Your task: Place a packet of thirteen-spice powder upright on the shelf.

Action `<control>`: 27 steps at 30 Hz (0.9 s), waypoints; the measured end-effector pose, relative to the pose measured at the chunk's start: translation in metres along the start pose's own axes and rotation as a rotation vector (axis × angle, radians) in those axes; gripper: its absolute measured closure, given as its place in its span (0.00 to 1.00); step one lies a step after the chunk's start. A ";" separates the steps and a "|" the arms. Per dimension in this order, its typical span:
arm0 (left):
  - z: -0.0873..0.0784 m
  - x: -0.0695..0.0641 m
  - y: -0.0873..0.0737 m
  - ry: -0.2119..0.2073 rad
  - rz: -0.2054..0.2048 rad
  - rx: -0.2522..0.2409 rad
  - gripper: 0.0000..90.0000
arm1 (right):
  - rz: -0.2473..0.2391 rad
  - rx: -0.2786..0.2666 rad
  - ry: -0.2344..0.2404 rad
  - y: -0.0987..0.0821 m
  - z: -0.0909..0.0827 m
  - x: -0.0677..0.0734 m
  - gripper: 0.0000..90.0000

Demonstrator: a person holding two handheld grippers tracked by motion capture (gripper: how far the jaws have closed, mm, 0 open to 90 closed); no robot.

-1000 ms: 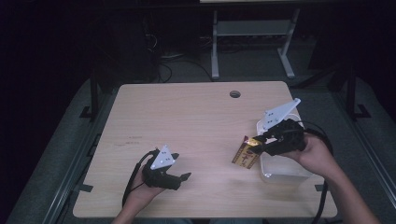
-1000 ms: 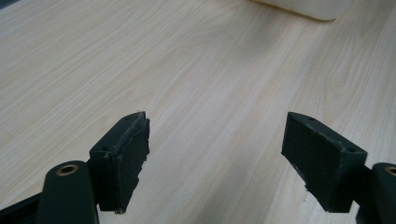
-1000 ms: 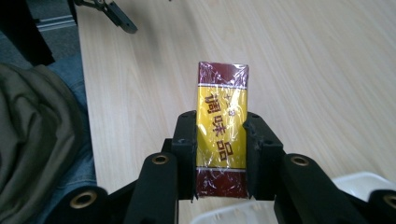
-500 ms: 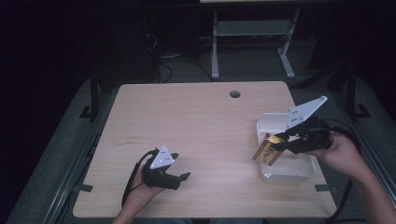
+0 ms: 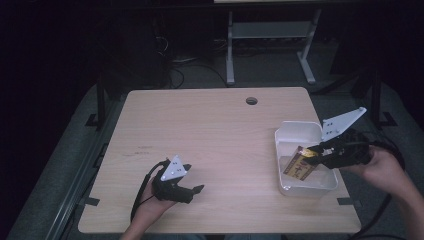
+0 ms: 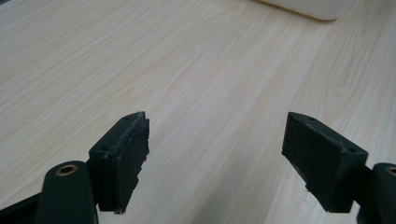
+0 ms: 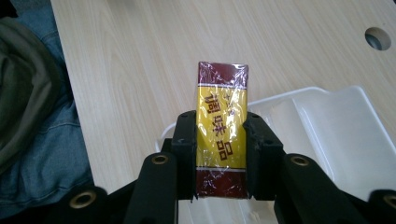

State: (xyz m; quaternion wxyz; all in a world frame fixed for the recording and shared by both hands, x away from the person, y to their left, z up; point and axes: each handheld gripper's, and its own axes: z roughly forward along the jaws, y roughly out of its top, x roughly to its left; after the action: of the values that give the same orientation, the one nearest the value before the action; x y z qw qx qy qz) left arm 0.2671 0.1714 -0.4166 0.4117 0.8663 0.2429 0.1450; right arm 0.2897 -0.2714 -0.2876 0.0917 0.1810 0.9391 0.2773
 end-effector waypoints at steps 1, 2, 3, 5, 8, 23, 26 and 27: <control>0.000 0.000 0.000 0.000 0.001 0.001 0.25 | 0.003 0.007 0.001 -0.001 0.000 0.000 0.76; 0.000 0.000 0.000 0.000 0.001 0.001 0.25 | 0.001 0.007 0.001 -0.003 0.000 0.000 0.76; 0.000 0.000 0.000 0.000 0.000 0.001 0.25 | 0.001 0.010 0.002 -0.004 0.001 0.001 0.76; 0.000 0.000 0.000 0.000 0.000 0.001 0.25 | 0.006 0.014 0.008 -0.006 0.002 0.001 0.76; 0.001 0.000 0.000 -0.001 -0.002 0.000 0.25 | 0.005 0.021 0.012 -0.008 0.003 0.002 0.76; 0.001 0.000 0.000 -0.004 -0.005 -0.001 0.25 | 0.006 0.078 0.025 -0.018 0.026 0.000 0.76; 0.000 0.001 -0.001 -0.003 -0.005 0.002 0.25 | 0.016 0.088 0.032 -0.022 0.033 -0.002 0.76; 0.000 0.001 -0.001 -0.003 -0.005 0.002 0.25 | 0.019 0.089 0.036 -0.023 0.036 -0.003 0.76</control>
State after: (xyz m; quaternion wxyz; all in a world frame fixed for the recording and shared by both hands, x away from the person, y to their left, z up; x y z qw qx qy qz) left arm 0.2679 0.1719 -0.4173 0.4118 0.8662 0.2447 0.1423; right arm 0.2952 -0.2731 -0.3296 0.0639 0.1889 0.9503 0.2391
